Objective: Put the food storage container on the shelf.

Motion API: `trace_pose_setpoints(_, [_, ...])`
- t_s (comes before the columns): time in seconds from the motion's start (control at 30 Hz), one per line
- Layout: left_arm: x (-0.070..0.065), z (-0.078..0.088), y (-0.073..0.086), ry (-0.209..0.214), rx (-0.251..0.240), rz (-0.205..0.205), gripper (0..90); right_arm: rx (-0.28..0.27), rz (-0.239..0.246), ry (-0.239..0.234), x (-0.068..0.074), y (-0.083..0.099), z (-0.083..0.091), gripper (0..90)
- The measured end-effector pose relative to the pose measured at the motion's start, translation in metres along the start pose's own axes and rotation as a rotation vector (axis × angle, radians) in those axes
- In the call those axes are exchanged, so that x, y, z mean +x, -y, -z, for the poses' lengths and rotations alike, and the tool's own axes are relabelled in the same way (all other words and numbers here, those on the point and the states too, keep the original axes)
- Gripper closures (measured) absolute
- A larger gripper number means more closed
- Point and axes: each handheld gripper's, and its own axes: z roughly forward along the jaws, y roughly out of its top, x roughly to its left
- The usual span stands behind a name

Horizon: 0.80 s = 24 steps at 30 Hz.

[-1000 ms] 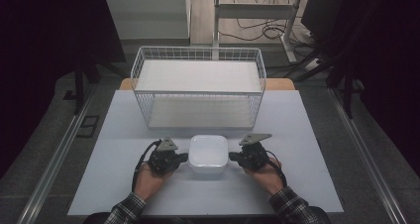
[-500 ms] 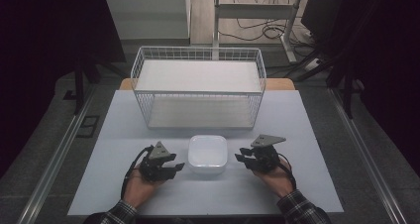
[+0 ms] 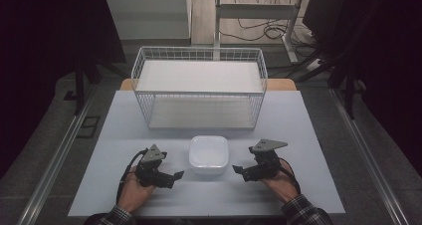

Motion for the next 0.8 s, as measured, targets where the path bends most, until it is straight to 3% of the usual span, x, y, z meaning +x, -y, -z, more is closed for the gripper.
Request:
trace_pose_setpoints(0.1, [0.0, 0.001, -0.003, 0.017, 0.01, 0.01, 6.8, -0.008, -0.003, -0.002, 0.0, -0.001, 0.001, 5.4])
trace_pose_setpoints(0.13, [0.0, 0.002, -0.006, 0.048, 0.013, 0.017, 7.1, -0.016, -0.004, 0.0, 0.001, -0.004, 0.001, 5.3])
trace_pose_setpoints(0.3, [-0.002, 0.004, -0.015, 0.055, 0.027, -0.002, 6.2, -0.023, -0.025, -0.034, 0.004, -0.009, -0.001, 2.8])
trace_pose_setpoints(0.37, [-0.002, 0.005, -0.022, 0.105, 0.011, 0.011, 2.8, -0.015, -0.014, -0.045, 0.009, -0.015, -0.003, 0.3])
trace_pose_setpoints(0.43, [-0.003, 0.004, -0.026, 0.127, 0.01, 0.02, 2.5, -0.009, -0.012, -0.06, 0.012, -0.019, -0.005, 0.0])
trace_pose_setpoints(0.6, [-0.005, -0.001, -0.036, 0.12, 0.004, 0.002, 5.6, 0.001, -0.018, -0.063, 0.017, -0.029, -0.009, 0.2])
trace_pose_setpoints(0.8, [-0.006, -0.012, -0.048, 0.101, 0.007, 0.007, 12.8, 0.012, -0.053, -0.06, 0.017, -0.039, -0.012, 8.9])
